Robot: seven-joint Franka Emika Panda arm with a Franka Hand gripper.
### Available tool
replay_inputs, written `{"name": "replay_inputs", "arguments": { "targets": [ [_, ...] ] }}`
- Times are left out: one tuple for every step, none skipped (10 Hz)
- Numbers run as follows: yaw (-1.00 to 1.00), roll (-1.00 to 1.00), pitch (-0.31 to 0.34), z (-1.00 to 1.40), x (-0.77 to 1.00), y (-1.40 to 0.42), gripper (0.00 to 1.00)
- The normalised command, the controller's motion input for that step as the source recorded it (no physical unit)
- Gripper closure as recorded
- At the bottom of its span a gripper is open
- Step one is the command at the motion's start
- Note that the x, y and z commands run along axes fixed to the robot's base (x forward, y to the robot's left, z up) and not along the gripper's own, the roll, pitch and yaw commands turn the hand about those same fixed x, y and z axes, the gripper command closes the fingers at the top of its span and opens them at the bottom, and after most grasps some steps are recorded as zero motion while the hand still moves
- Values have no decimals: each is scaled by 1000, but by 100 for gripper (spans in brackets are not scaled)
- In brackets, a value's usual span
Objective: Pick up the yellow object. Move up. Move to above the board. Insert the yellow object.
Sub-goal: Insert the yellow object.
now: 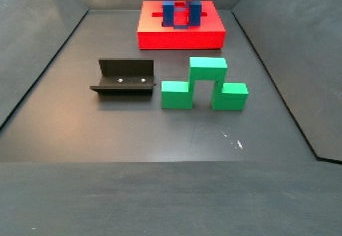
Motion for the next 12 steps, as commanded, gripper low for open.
{"name": "replay_inputs", "arguments": {
  "targets": [
    [0, 151, -277, 0, 0, -26, 100],
    [0, 266, -227, -60, 0, 0, 100],
    [0, 419, -190, -211, 0, 0, 100],
    [0, 479, -167, -180, 23, 0, 100],
    [0, 430, -116, -126, 94, 0, 100],
    [0, 231, -26, -57, 126, -17, 100],
    [0, 127, -36, -154, 37, 0, 100],
    [0, 67, -4, -217, 0, 0, 100],
    [0, 46, 0, -231, 0, 0, 100],
    [0, 29, 0, -217, 9, 0, 100],
    [0, 9, 0, -154, 0, 0, 100],
    [0, 0, 0, -63, 6, 0, 100]
  ]
}}
